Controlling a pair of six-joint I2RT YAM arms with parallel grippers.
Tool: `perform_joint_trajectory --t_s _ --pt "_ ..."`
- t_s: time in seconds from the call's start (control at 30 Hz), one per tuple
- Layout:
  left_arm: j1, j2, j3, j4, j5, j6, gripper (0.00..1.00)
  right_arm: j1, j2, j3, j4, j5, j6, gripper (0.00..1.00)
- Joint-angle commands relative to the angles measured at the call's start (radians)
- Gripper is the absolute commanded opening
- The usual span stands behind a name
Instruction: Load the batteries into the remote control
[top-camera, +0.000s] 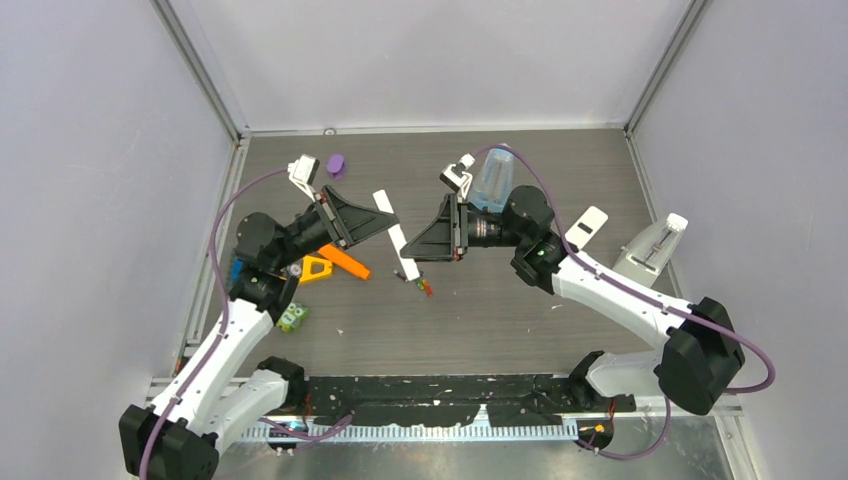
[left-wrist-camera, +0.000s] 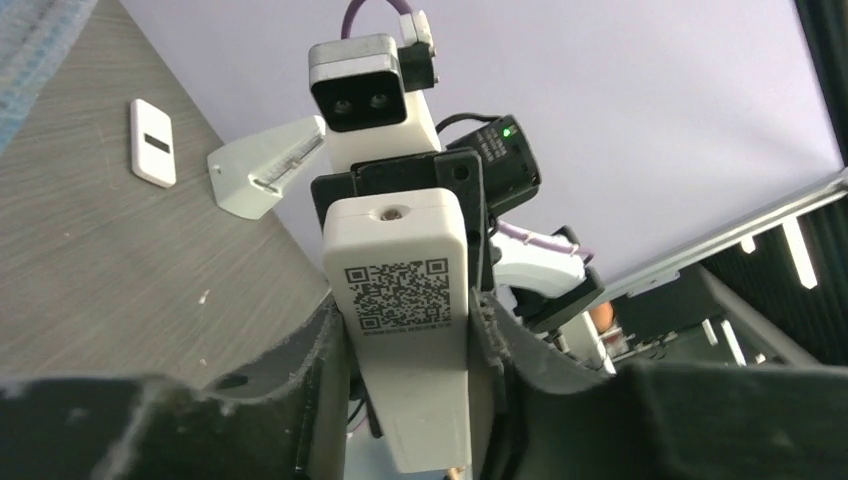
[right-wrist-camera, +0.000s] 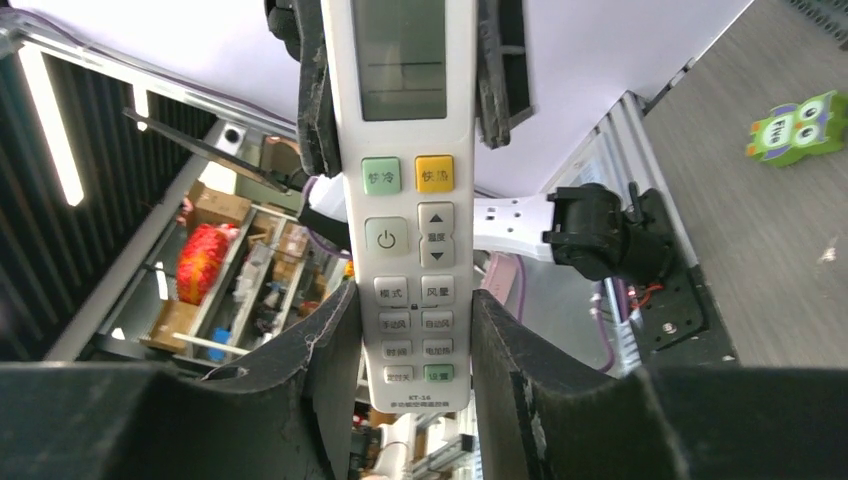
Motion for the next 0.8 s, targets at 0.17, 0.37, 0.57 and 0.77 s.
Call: perform_joint_trajectory --t_s 0.17,0.37,0.57,0.77 --pt "-0.007 0.007 -0.037 -0.023 -0.036 -0.039 0.0 0.006 0.014 0.008 -0.136 0.076 -0.12 0.49" --pt "-0.031 -0.063 0.113 -0.495 -0.225 0.159 0.0 0.092 -0.099 0.076 -0.491 0.522 -0.454 0.94" --pt "-0.05 -0.091 0.235 -0.827 -0.436 0.259 0.0 0.279 -0.139 0.128 -0.625 0.893 -0.64 0.98" --pt "-0.053 -0.079 0.269 -0.915 -0.458 0.237 0.0 0.449 -0.014 0.266 -0.735 1.127 -0.771 0.88"
